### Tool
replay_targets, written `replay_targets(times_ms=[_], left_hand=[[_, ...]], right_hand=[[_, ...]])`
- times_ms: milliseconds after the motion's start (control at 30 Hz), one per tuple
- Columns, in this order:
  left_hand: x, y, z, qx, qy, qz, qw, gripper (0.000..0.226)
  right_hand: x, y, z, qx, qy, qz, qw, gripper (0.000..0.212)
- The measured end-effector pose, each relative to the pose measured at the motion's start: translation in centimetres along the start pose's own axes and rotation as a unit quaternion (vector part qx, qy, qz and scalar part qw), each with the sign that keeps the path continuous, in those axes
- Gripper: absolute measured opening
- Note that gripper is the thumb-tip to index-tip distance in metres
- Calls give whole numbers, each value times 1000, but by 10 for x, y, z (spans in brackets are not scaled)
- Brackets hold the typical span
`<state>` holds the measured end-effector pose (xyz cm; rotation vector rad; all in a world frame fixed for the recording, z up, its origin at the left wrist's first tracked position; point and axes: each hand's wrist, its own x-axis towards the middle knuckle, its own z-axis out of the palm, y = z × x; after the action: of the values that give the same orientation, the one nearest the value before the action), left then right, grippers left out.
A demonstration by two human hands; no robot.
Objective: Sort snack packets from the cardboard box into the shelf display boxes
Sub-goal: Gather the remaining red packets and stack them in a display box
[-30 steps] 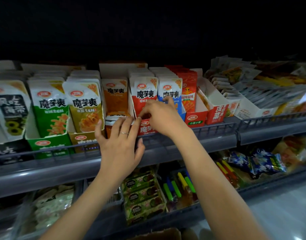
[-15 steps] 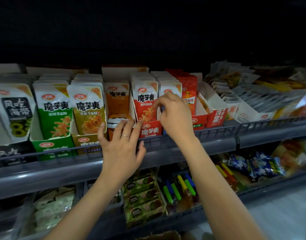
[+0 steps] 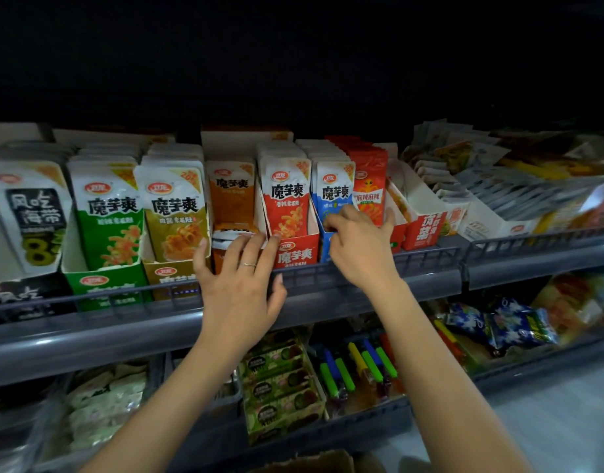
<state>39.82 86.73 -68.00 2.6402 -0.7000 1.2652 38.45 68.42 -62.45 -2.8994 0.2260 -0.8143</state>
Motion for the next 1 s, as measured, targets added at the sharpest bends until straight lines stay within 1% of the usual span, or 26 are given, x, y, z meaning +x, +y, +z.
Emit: replay_targets(times_ms=[100,233,333,400,467,533,633,700,767,833,1000], left_hand=[[0,1,0,1,4,1,1000,48],[1,1,0,-1,7,5,1000,50],[-2,-3,-2,-31,48,20,998,49],[-5,-8,-10,-60,93,23,994,38],[-7,-18,-21,-68,132,14,989,24],[-9,-30,-30,-51,139,3,989,18],[-13,-49,-33,-15,106,-3,994,24],[-16,-56,-32,4,82,5,997,28],[-19,-59,-29,22,60,10,998,33],[-19,-58,-28,30,45,7,998,38],[-16,-54,-27,31,41,-5,999,41]], right_hand=[[-6,4,8,19,38,-19,999,28],[-9,5,13,31,91,-18,995,25],[-8,-2,6,57,178,-36,982,21],[-7,-12,-3,107,211,-70,969,20],[-7,-27,-11,160,201,-135,957,19],[-11,-43,-14,190,174,-212,943,19],[-21,-64,-8,189,159,-294,924,20],[-26,-72,1,151,150,-320,923,23],[-27,-76,8,98,144,-318,932,25],[-28,-77,10,64,140,-292,944,27],[-26,-84,5,40,137,-241,960,31]])
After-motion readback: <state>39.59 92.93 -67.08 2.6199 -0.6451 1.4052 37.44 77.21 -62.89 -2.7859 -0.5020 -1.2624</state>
